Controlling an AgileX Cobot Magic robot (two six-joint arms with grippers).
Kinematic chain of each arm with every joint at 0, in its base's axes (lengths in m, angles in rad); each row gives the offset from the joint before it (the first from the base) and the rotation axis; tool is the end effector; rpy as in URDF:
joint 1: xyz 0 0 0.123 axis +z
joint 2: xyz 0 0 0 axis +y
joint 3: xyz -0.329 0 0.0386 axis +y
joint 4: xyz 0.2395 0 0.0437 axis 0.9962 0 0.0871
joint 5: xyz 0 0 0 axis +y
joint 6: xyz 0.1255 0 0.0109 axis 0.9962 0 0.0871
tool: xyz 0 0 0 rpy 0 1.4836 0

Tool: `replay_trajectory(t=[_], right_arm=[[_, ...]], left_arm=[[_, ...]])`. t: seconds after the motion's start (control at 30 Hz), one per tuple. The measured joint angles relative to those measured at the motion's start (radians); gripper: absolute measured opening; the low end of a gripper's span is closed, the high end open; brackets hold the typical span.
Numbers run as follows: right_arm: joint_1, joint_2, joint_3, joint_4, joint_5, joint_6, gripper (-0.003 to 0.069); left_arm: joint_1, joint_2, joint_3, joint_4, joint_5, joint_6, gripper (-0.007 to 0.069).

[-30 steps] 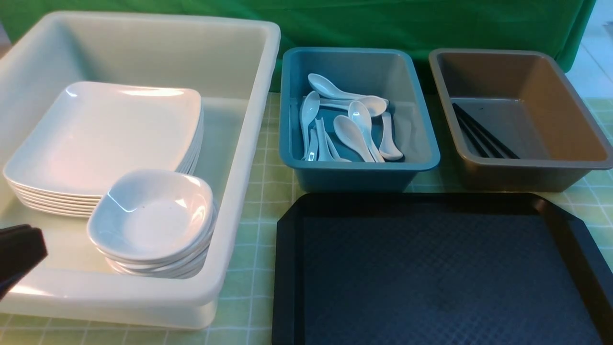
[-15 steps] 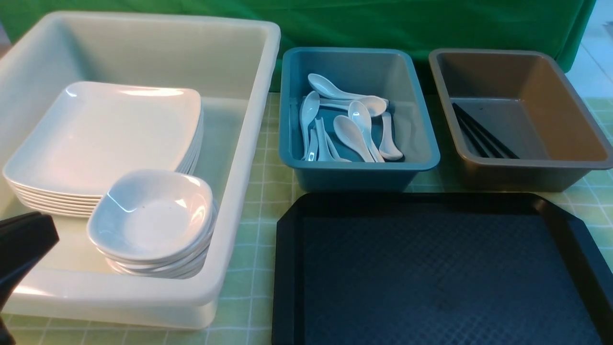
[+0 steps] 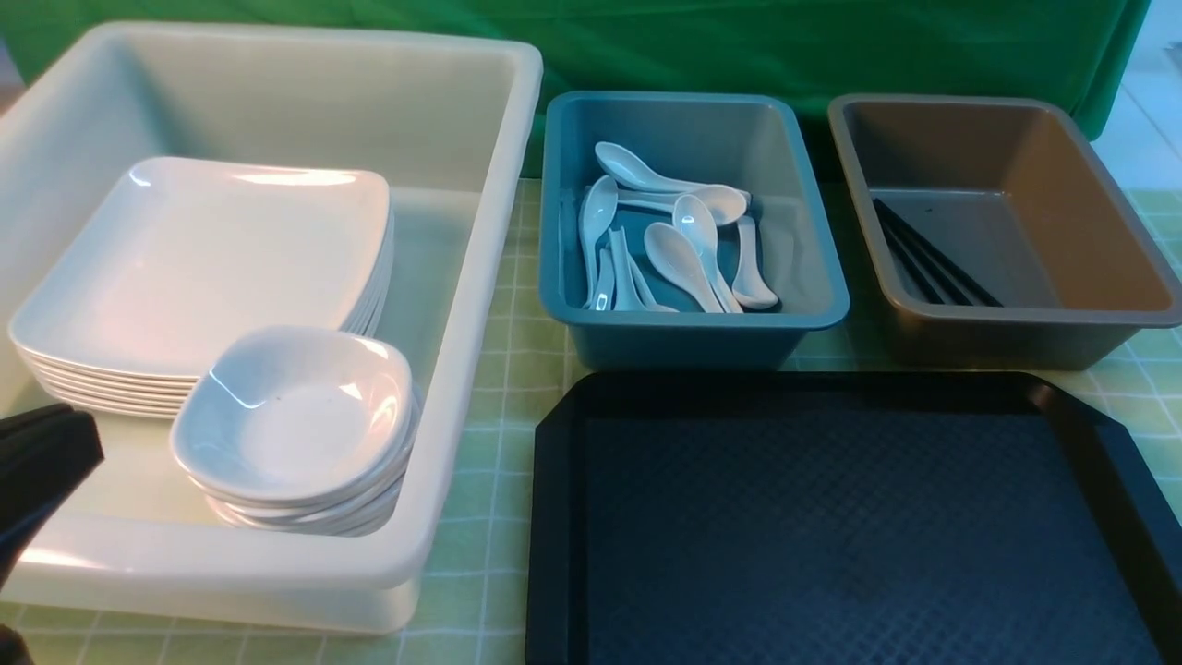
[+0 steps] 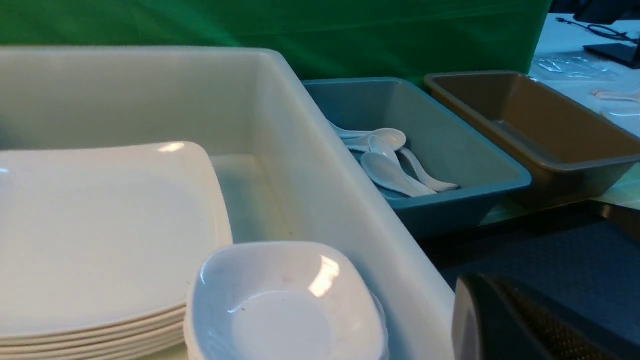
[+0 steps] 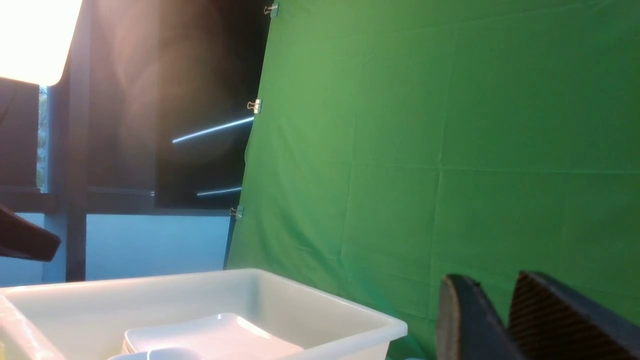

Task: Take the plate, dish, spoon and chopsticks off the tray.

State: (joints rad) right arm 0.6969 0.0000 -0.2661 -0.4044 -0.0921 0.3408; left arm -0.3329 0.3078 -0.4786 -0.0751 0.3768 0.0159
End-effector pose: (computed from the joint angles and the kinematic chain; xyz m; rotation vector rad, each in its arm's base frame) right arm 0.0006 0.0064 0.3201 -0.4570 1.0574 0.5850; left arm 0.0478 -0.0202 0.3284 0.2567 1.6788 -0.3131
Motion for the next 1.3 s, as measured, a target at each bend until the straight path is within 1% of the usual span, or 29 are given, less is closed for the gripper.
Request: replay_trajectory(t=[0.1, 0.13, 0.17, 0.2, 0.3, 0.4, 0.5, 0.53, 0.63, 1.3], right_arm=[[0.0, 0.0, 0.0, 0.0, 0.0, 0.001, 0.0154], [0.0, 0.0, 0.0, 0.0, 0.0, 0.001, 0.0157], [0.0, 0.0, 0.0, 0.0, 0.0, 0.001, 0.0158], [0.0, 0.0, 0.0, 0.0, 0.0, 0.001, 0.0161], [0.0, 0.0, 0.0, 0.0, 0.0, 0.001, 0.0168], [0.0, 0.0, 0.0, 0.0, 0.0, 0.001, 0.0174], [0.0, 0.0, 0.0, 0.0, 0.0, 0.001, 0.0177], [0.0, 0.0, 0.0, 0.0, 0.0, 0.001, 0.0178], [0.0, 0.0, 0.0, 0.0, 0.0, 0.001, 0.0185], [0.0, 0.0, 0.0, 0.0, 0.0, 0.0, 0.0216]], left_arm=[[0.088, -0.071, 0.114, 0.006, -0.134, 0.022, -0.0018], [0.143, -0.119, 0.185, 0.006, -0.2, 0.024, -0.0018], [0.151, -0.126, 0.195, 0.006, -0.209, 0.025, -0.0018], [0.222, -0.187, 0.276, 0.007, -0.274, 0.025, -0.0018], [0.311, -0.267, 0.404, 0.007, -0.312, 0.026, -0.0018], [0.359, -0.302, 0.476, 0.007, -0.308, 0.028, -0.0018], [0.365, -0.306, 0.483, 0.02, -0.271, 0.028, -0.0018], [0.361, -0.306, 0.485, 0.033, -0.224, 0.029, -0.0018], [0.353, -0.306, 0.486, 0.046, -0.171, 0.029, -0.0018], [0.345, -0.307, 0.486, 0.052, -0.158, 0.044, -0.0016]])
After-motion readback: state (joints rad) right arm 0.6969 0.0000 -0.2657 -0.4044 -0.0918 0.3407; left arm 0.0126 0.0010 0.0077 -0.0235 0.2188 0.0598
